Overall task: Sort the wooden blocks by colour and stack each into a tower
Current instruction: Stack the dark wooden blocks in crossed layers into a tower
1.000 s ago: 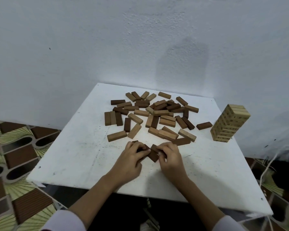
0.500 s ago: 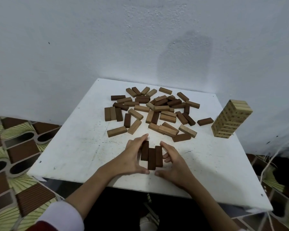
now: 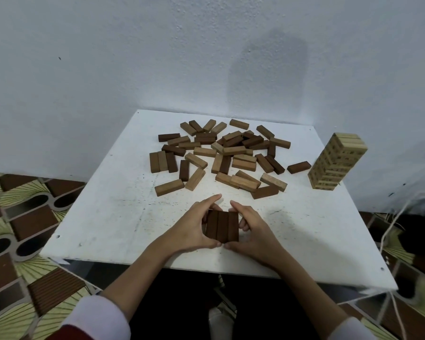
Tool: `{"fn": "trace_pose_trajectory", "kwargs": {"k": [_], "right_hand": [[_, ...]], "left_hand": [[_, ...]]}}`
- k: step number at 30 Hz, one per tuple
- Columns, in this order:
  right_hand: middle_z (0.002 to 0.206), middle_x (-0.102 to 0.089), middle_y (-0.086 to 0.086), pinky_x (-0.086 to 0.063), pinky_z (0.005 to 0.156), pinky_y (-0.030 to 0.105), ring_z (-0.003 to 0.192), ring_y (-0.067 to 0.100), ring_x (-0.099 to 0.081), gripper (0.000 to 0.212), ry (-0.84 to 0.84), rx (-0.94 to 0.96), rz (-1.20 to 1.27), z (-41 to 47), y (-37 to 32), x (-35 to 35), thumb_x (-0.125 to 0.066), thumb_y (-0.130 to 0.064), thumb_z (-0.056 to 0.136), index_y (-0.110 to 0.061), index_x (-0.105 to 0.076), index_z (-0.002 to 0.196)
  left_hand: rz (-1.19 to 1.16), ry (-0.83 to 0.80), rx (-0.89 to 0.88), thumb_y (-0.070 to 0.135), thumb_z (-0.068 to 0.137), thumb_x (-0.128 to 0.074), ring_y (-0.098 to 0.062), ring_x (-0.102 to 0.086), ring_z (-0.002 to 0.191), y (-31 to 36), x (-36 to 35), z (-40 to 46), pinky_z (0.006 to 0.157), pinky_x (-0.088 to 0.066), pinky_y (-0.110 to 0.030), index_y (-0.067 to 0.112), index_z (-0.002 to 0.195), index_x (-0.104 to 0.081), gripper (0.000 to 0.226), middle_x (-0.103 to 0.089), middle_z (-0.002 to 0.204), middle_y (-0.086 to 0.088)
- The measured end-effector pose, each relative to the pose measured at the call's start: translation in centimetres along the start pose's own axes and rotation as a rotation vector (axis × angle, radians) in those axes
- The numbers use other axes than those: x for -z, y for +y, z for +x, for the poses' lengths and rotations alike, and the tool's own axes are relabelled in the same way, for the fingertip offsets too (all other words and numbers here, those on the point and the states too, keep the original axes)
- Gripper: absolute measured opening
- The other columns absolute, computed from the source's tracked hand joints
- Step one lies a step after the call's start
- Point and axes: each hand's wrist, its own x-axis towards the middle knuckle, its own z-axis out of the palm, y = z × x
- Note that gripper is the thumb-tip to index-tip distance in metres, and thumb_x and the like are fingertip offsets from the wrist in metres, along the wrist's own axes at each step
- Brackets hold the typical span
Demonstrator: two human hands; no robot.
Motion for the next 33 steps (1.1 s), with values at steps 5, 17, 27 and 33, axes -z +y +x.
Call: {"fn": "trace_pose_trajectory", "kwargs": {"k": [5, 17, 27, 33], "right_hand": [[0.128, -0.048, 0.002, -0.032, 0.074, 0.003, 0.089, -0.006, -0.038, 0.088, -0.007, 0.028, -0.025, 0.1, 0.1, -0.4, -0.08, -0.019, 0.07, -0.016, -0.03, 0.143], [0.129, -0.045, 0.0, -0.036, 0.072, 0.003, 0.085, -0.004, -0.041, 0.09, -0.065, -0.035, -0.003, 0.4, -0.2, 0.0, -0.082, -0.024, 0.069, -0.018, -0.029, 0.143], [0.117, -0.053, 0.005, -0.046, 0.066, 0.014, 0.075, 0.008, -0.049, 0.038, 0.287, -0.082, 0.165, 2.0, -1.4, 0.8, -0.061, -0.02, 0.089, -0.019, -0.048, 0.125], [0.136, -0.044, 0.002, -0.032, 0.098, 0.025, 0.123, 0.018, -0.04, 0.037, -0.005, 0.069, -0.206, 9.5, -5.1, -0.3, -0.051, -0.007, 0.093, -0.014, -0.051, 0.129]], "left_hand": [[-0.004, 0.002, 0.014, 0.021, 0.06, -0.086, -0.008, -0.047, 0.113, 0.2, 0.0, -0.2, 0.1, -0.042, -0.025, 0.032, 0.143, -0.027, 0.103, -0.049, 0.118, 0.012], [0.034, -0.007, 0.025, 0.022, 0.061, -0.087, -0.006, -0.043, 0.116, 0.4, 0.1, -0.5, 0.103, -0.041, -0.029, 0.029, 0.143, -0.027, 0.102, -0.046, 0.121, 0.014], [0.145, 0.434, -0.038, 0.035, 0.076, -0.068, -0.007, -0.031, 0.12, -1.5, 3.6, -1.8, 0.101, -0.036, -0.03, 0.034, 0.128, -0.046, 0.056, -0.035, 0.131, 0.008], [0.496, 0.573, -0.154, -0.005, 0.081, -0.065, -0.02, -0.057, 0.1, -4.8, 6.0, -0.1, 0.086, -0.045, -0.023, 0.008, 0.105, -0.071, 0.027, -0.064, 0.108, -0.006]]}}
